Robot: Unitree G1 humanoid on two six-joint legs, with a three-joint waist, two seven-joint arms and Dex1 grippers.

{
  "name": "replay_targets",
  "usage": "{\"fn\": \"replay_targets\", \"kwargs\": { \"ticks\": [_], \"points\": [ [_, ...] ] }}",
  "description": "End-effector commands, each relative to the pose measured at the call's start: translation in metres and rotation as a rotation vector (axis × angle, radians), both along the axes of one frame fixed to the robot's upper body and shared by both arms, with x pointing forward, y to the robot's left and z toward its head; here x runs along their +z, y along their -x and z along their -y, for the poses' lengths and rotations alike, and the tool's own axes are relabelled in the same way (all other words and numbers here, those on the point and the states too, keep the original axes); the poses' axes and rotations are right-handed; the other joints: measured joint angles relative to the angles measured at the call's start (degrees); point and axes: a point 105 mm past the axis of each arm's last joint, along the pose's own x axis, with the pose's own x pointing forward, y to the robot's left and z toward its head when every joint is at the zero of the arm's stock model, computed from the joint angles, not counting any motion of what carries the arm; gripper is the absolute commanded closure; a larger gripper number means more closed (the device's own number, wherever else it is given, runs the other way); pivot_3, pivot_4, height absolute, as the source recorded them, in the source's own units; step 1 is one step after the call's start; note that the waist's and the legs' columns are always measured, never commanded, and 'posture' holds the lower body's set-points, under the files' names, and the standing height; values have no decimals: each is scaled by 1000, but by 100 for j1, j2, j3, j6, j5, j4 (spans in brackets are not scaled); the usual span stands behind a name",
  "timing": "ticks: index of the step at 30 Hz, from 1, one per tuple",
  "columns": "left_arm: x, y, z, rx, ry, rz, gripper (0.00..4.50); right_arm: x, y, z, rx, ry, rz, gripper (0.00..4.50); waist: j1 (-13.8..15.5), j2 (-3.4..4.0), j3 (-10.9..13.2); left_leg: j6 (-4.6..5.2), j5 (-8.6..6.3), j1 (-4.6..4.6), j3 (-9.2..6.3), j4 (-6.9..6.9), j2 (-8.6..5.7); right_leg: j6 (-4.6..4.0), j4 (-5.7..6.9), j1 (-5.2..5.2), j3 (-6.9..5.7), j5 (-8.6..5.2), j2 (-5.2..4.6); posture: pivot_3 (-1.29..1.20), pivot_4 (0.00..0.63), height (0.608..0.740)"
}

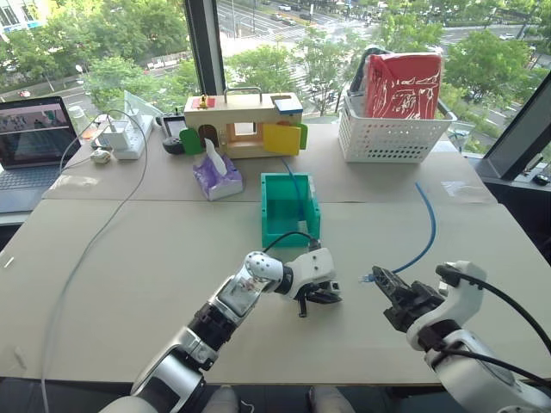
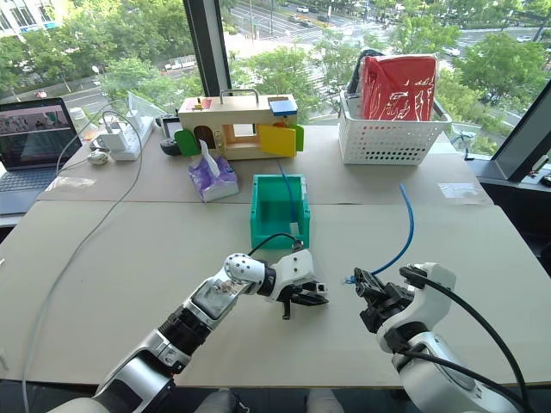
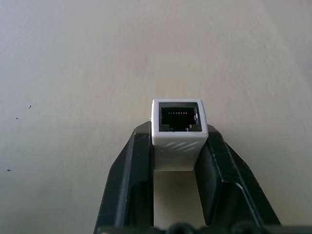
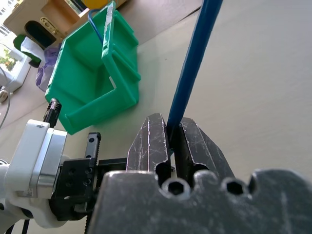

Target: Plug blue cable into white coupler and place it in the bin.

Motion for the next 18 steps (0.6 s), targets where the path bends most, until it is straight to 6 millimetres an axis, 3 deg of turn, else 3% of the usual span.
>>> {"fn": "replay_targets", "kwargs": {
  "ticks": [1, 10, 18],
  "points": [
    [3, 3, 3, -14, -8, 6, 3834, 4, -1, -8, 20, -9, 33, 4500, 3, 0, 0, 0, 0, -1, 0, 0, 0, 0, 0, 0, 0, 0, 0, 0, 150, 740],
    [1, 7, 5, -31, -5, -34, 3834, -3, -9, -25, 103, -31, 10, 4500, 3, 0, 0, 0, 0, -1, 0, 0, 0, -1, -1, 0, -1, 1, 0, 0, 150, 740],
    [3, 7, 2, -30, 10, -49, 3834, -12, -11, -29, 116, -95, -39, 4500, -2, 0, 0, 0, 0, -2, 0, 0, -1, -4, -2, 0, -1, 2, -2, 0, 150, 740]
  ]
}}
